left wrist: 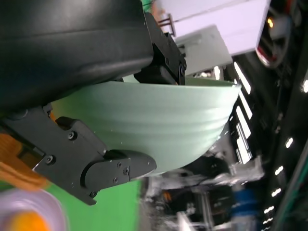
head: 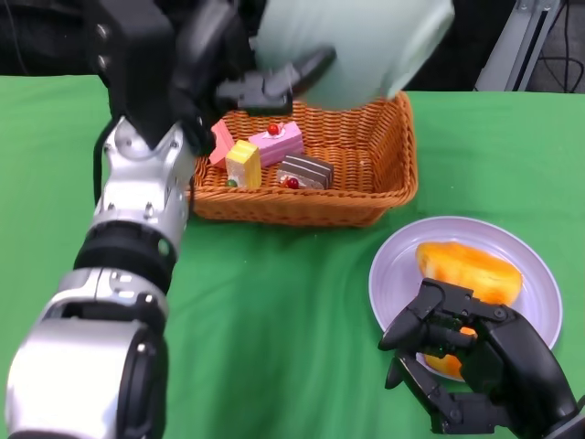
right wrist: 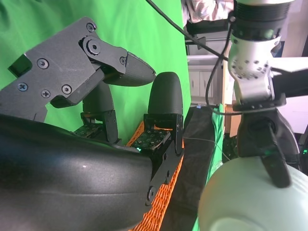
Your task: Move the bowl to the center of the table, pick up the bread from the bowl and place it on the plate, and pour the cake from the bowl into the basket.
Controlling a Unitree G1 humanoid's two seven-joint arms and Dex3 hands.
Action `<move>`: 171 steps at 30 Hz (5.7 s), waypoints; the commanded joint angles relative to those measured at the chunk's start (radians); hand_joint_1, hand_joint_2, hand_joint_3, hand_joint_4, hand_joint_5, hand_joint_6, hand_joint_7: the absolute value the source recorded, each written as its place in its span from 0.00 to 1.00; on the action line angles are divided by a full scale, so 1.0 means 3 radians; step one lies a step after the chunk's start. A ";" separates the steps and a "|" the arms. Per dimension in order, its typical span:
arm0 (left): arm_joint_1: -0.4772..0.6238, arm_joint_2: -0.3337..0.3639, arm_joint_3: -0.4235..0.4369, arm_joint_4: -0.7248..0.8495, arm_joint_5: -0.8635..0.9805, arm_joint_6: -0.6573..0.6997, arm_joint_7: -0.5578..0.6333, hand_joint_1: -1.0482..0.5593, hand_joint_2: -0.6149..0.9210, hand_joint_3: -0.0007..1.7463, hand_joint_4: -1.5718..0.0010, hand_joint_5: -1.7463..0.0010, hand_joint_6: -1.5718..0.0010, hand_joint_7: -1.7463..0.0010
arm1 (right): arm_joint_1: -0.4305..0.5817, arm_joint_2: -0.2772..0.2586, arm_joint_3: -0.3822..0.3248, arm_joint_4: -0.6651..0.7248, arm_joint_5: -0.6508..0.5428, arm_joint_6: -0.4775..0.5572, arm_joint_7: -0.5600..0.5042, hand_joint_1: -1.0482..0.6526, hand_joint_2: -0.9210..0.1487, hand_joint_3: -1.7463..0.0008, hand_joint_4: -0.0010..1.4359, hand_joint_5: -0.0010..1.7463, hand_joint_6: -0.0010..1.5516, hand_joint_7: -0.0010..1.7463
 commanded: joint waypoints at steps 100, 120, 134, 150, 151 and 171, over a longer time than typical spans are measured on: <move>0.2063 0.2309 -0.2090 -0.1026 0.3328 -0.2071 0.3404 0.46 1.00 0.03 0.50 0.66 0.44 0.87 | -0.0148 0.0003 -0.0013 -0.0016 0.0096 0.0097 -0.0042 0.53 0.39 0.43 0.46 0.85 0.43 0.71; 0.2816 0.2282 -0.1590 -0.2549 -0.1643 0.0115 -0.0715 0.06 1.00 0.13 0.78 0.94 0.79 0.98 | -0.0149 -0.0009 -0.0016 -0.0025 0.0110 0.0095 -0.0027 0.54 0.39 0.44 0.46 0.87 0.43 0.71; 0.3204 0.0981 -0.0606 -0.2590 -0.1396 0.0408 -0.0296 0.59 0.96 0.27 0.52 0.22 0.45 0.46 | -0.0227 -0.0124 0.0012 -0.0025 -0.0133 0.0037 -0.0012 0.55 0.39 0.44 0.47 0.85 0.43 0.70; 0.3110 0.1025 -0.0221 -0.2423 -0.0916 -0.0085 -0.0644 0.55 0.90 0.37 0.52 0.10 0.54 0.25 | -0.0221 -0.0276 -0.0131 -0.0300 -0.0218 -0.0040 -0.0051 0.51 0.33 0.53 0.49 0.84 0.43 0.69; 0.3153 0.1049 -0.0177 -0.2489 -0.0917 -0.0081 -0.0634 0.56 0.89 0.39 0.52 0.10 0.54 0.24 | -0.0183 -0.0287 -0.0157 -0.0380 -0.0167 0.0008 -0.0045 0.51 0.33 0.52 0.49 0.84 0.42 0.69; 0.3326 0.0899 0.0488 -0.2789 -0.1160 0.0536 -0.0004 0.56 0.88 0.40 0.55 0.13 0.51 0.33 | 0.0069 -0.0055 -0.0907 -0.0621 0.0041 -0.0146 -0.0729 0.53 0.32 0.49 0.47 0.90 0.42 0.73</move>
